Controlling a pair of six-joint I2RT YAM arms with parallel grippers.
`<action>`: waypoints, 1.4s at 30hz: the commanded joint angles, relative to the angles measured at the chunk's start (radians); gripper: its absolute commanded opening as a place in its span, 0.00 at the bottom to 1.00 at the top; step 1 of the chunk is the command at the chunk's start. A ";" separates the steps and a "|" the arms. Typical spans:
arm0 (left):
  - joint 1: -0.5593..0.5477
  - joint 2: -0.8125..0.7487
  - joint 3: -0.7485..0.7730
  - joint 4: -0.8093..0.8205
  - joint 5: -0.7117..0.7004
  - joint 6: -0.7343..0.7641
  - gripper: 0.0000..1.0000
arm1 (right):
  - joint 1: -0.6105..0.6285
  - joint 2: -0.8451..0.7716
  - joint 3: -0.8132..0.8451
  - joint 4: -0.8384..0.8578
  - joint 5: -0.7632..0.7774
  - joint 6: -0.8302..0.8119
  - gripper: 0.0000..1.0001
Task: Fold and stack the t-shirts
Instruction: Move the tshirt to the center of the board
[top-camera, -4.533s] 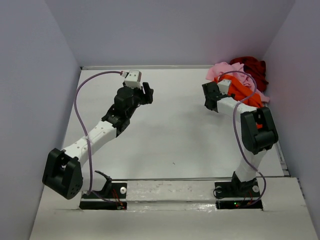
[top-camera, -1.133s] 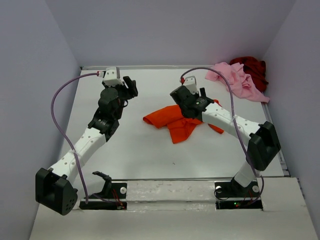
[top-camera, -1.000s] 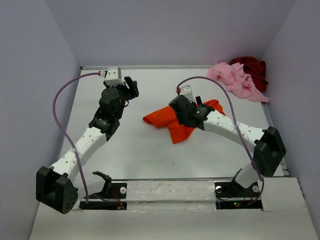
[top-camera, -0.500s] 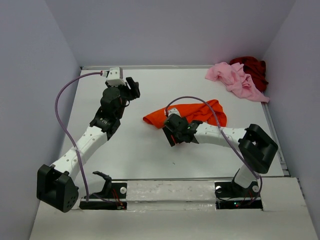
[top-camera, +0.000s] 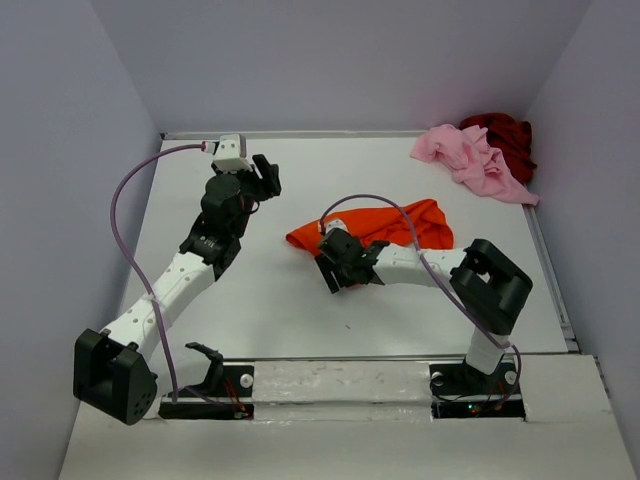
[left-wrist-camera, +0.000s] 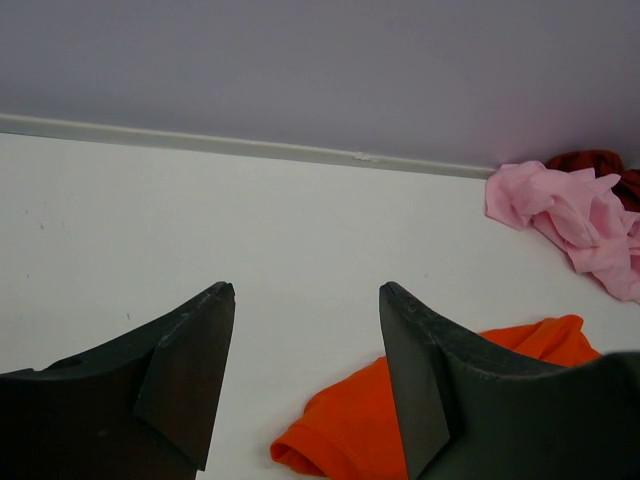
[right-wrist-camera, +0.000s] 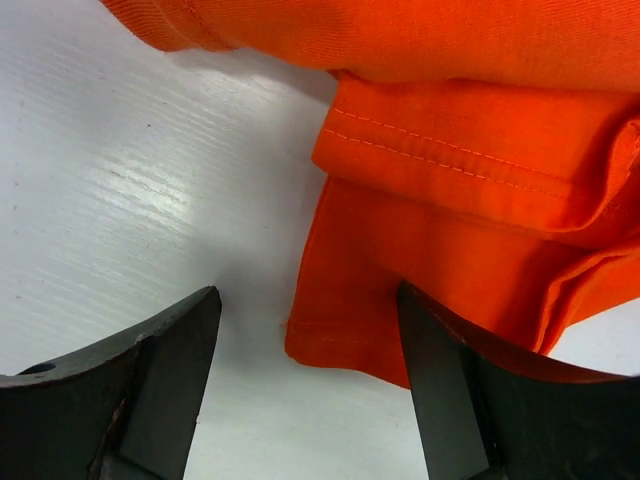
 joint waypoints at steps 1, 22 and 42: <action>0.006 -0.004 0.026 0.038 0.006 -0.004 0.70 | 0.017 0.001 0.019 0.034 -0.017 0.029 0.73; 0.006 -0.001 0.026 0.036 -0.001 0.001 0.70 | 0.017 -0.130 -0.135 -0.051 0.026 0.113 0.21; -0.007 0.028 0.040 0.019 0.033 -0.004 0.70 | 0.017 -0.289 0.305 -0.309 0.234 -0.046 0.00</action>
